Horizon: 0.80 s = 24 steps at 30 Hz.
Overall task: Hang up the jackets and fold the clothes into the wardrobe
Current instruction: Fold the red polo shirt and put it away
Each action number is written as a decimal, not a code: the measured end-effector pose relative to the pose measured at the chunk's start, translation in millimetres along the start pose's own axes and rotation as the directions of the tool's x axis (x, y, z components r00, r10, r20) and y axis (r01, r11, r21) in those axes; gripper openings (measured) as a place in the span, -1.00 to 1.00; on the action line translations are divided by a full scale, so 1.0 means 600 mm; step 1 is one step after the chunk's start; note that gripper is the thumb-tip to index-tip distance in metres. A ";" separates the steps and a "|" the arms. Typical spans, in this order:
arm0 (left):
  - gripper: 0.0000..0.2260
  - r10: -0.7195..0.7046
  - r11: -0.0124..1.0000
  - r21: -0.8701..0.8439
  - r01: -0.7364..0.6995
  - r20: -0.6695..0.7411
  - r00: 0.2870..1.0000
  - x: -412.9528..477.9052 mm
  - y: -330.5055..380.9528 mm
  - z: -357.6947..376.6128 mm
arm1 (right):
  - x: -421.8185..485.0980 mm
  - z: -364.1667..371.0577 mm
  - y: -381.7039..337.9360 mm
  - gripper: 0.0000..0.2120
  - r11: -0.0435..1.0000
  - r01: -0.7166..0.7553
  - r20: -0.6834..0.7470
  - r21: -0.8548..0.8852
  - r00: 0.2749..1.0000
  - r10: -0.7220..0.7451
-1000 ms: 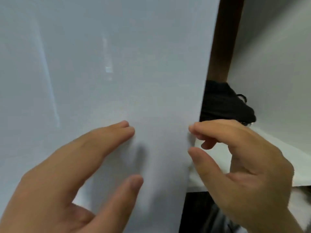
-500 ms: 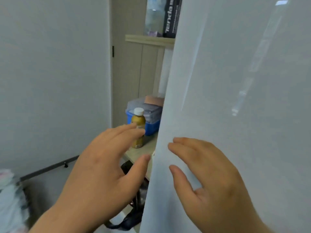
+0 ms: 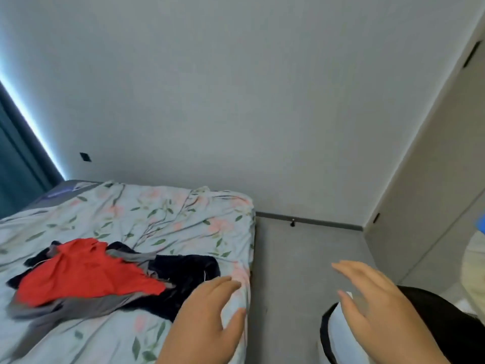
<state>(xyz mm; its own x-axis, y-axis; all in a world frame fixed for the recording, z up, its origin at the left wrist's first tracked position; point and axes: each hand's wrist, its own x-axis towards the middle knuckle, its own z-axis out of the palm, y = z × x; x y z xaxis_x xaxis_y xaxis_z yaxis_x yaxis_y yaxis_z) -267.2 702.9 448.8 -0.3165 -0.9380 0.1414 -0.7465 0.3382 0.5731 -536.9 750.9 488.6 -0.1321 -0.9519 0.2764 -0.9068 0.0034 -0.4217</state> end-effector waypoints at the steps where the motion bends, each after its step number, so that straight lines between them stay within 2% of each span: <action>1: -0.57 -0.060 0.998 0.012 0.061 -0.031 0.998 0.000 -0.033 -0.010 | 0.019 0.022 -0.009 -0.56 0.999 0.050 0.066 0.002 0.997 -0.050; 4: -0.58 -0.249 0.966 0.059 0.252 -0.056 0.967 -0.002 -0.114 -0.034 | 0.085 0.082 -0.046 -0.57 0.988 0.147 0.235 0.057 0.959 -0.156; 6: -0.58 -0.324 0.941 0.077 0.329 -0.067 0.944 -0.001 -0.156 -0.041 | 0.115 0.114 -0.074 -0.51 0.981 0.169 0.322 0.096 0.927 -0.192; 8: -0.59 -0.389 0.915 0.085 0.395 -0.077 0.918 0.003 -0.194 -0.048 | 0.145 0.149 -0.092 -0.43 0.959 0.266 0.345 0.098 0.895 -0.283; 9: -0.59 -0.408 0.906 0.090 0.414 -0.084 0.909 0.005 -0.214 -0.052 | 0.163 0.170 -0.099 -0.43 0.955 0.267 0.378 0.131 0.877 -0.297; 11: -0.58 -0.449 0.887 0.090 0.454 -0.073 0.891 0.012 -0.243 -0.059 | 0.195 0.202 -0.110 -0.45 0.952 0.253 0.433 0.175 0.848 -0.305; 14: -0.56 -0.531 0.838 0.086 0.538 -0.098 0.842 0.026 -0.296 -0.073 | 0.249 0.274 -0.130 -0.53 0.910 0.357 0.449 0.212 0.791 -0.415; 17: -0.55 -0.595 0.791 0.076 0.607 -0.130 0.793 0.029 -0.335 -0.081 | 0.297 0.326 -0.155 -0.54 0.909 0.339 0.522 0.241 0.745 -0.416; 24: -0.56 -0.756 0.641 -0.030 0.767 -0.197 0.624 0.035 -0.405 -0.094 | 0.417 0.437 -0.247 -0.54 0.864 0.432 0.667 0.258 0.568 -0.483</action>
<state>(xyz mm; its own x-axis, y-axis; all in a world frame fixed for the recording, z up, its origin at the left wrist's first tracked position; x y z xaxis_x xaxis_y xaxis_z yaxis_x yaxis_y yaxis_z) -59.2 596.7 358.1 0.4819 -0.8563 -0.1859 -0.7040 -0.5047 0.4998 -330.5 431.7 394.1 0.6297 -0.7464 -0.2155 -0.7374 -0.4870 -0.4680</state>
